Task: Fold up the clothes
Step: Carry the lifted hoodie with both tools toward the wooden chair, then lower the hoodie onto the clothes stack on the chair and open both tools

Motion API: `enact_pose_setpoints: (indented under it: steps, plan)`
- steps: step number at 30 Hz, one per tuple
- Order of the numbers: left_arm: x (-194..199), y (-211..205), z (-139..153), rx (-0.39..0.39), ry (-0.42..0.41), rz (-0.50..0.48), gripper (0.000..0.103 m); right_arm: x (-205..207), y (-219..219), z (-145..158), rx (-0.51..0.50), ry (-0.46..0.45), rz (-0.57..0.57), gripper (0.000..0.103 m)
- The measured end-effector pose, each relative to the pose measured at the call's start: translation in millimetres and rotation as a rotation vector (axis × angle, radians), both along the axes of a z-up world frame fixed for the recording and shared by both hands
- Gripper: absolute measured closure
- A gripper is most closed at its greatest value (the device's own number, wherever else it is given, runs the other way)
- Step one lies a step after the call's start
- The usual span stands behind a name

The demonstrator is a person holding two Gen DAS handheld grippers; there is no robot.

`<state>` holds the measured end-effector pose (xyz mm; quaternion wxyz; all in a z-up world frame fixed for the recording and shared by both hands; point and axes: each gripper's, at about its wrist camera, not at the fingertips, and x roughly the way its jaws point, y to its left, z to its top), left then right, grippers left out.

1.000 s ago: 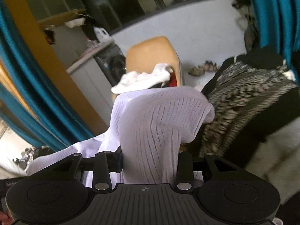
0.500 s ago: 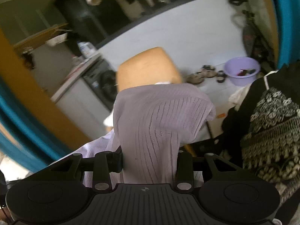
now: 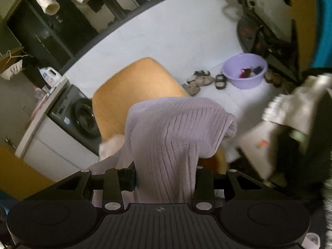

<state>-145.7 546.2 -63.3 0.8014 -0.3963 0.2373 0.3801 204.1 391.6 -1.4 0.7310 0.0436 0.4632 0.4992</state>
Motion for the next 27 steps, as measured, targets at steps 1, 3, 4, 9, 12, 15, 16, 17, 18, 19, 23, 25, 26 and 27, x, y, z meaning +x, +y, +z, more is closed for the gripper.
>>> enact_pose_setpoints:
  steps: [1,3,4,9,12,15,16,17,18,19,23,25,26,27]
  plan:
    - [1,23,2,0.010,0.009,0.005,0.074,-2,24,-3,0.004,0.005,0.003,0.068]
    - [6,65,4,0.056,0.045,0.005,0.074,2,73,-11,0.008,0.026,0.018,0.068]
    - [8,87,3,0.077,0.064,0.009,0.074,6,99,-15,0.009,0.033,0.028,0.068]
    - [27,172,-10,0.084,0.117,0.065,0.073,35,215,-31,-0.007,0.039,0.085,0.068]
    - [36,206,-32,0.039,0.133,0.128,0.073,55,268,-44,-0.047,0.002,0.137,0.068]
    - [50,233,-56,-0.026,0.135,0.158,0.073,78,310,-64,-0.110,-0.005,0.155,0.068]
    - [56,240,-66,-0.046,0.145,0.166,0.073,85,321,-72,-0.128,-0.020,0.164,0.068]
    - [61,245,-79,-0.073,0.160,0.180,0.071,88,334,-81,-0.151,-0.045,0.181,0.068]
    - [66,250,-92,-0.101,0.175,0.194,0.068,91,346,-90,-0.175,-0.071,0.199,0.068]
    - [69,253,-106,-0.124,0.198,0.210,0.066,97,356,-104,-0.209,-0.073,0.208,0.067]
    - [70,257,-149,-0.193,0.267,0.285,0.033,118,385,-169,-0.391,-0.067,0.170,0.048]
    - [61,257,-147,-0.224,0.227,0.294,0.029,130,380,-183,-0.417,-0.084,0.128,0.043]
    - [55,256,-143,-0.233,0.206,0.283,0.029,136,377,-189,-0.428,-0.092,0.107,0.040]
    - [49,254,-138,-0.242,0.185,0.272,0.029,145,366,-187,-0.398,-0.054,0.082,0.038]
